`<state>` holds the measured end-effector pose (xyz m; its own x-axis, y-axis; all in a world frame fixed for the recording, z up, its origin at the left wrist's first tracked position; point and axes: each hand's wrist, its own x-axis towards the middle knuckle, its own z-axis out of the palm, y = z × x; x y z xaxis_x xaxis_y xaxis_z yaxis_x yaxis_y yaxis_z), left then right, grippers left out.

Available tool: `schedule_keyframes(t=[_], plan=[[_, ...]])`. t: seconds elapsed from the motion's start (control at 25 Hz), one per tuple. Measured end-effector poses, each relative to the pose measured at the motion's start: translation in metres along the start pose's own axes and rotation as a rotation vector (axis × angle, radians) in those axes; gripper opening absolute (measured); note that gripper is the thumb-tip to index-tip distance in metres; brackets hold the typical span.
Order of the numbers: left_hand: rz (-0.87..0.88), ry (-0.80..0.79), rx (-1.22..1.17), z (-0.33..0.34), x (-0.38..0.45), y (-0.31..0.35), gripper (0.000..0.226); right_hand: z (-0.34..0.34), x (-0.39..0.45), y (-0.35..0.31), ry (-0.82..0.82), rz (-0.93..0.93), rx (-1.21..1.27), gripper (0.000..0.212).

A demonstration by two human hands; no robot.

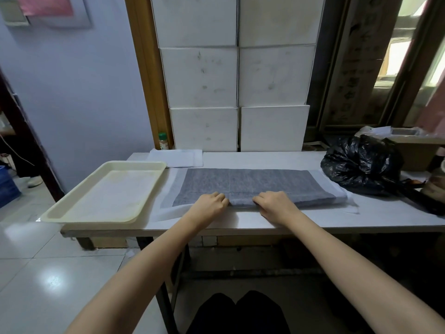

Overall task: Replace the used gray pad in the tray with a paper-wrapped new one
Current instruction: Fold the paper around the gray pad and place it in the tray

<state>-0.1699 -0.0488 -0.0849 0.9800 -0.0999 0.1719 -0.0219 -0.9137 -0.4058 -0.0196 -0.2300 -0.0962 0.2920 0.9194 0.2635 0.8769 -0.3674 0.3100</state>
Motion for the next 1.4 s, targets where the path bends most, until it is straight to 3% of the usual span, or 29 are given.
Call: schedule_keyframes(t=[0.32,0.44,0.48,0.64,0.8,0.96,1.08,1.24,1.4], plan=[[-0.096,0.002,0.066,-0.013,0.019,0.005,0.036,-0.008,0.008,0.003,0.104,0.128,0.07,0.046],[-0.192,-0.127,0.019,-0.011,0.013,0.005,0.018,0.001,0.006,0.005,0.164,0.172,0.081,0.048],[-0.235,-0.185,0.011,-0.006,0.01,0.001,0.024,0.004,0.005,0.006,0.16,0.183,0.085,0.047],[-0.286,-0.29,0.053,-0.009,-0.005,-0.02,0.032,0.012,0.004,0.016,0.115,0.198,0.183,0.028],[-0.274,-0.296,0.169,-0.014,-0.011,-0.038,0.028,0.005,-0.012,0.047,-0.058,0.073,0.276,0.032],[-0.228,-0.271,0.206,-0.004,-0.024,-0.048,0.026,0.004,-0.05,0.094,-0.147,0.167,0.27,0.037],[-0.228,-0.294,0.161,0.0,-0.034,-0.056,0.029,0.006,-0.074,0.122,-0.163,0.266,0.25,0.035],[-0.197,-0.379,-0.003,-0.008,-0.046,-0.061,0.054,-0.005,-0.078,0.129,-0.216,0.341,0.288,0.036],[-0.225,-0.377,-0.262,-0.005,-0.037,-0.057,0.05,-0.013,-0.052,0.101,-0.196,0.34,0.477,0.043]])
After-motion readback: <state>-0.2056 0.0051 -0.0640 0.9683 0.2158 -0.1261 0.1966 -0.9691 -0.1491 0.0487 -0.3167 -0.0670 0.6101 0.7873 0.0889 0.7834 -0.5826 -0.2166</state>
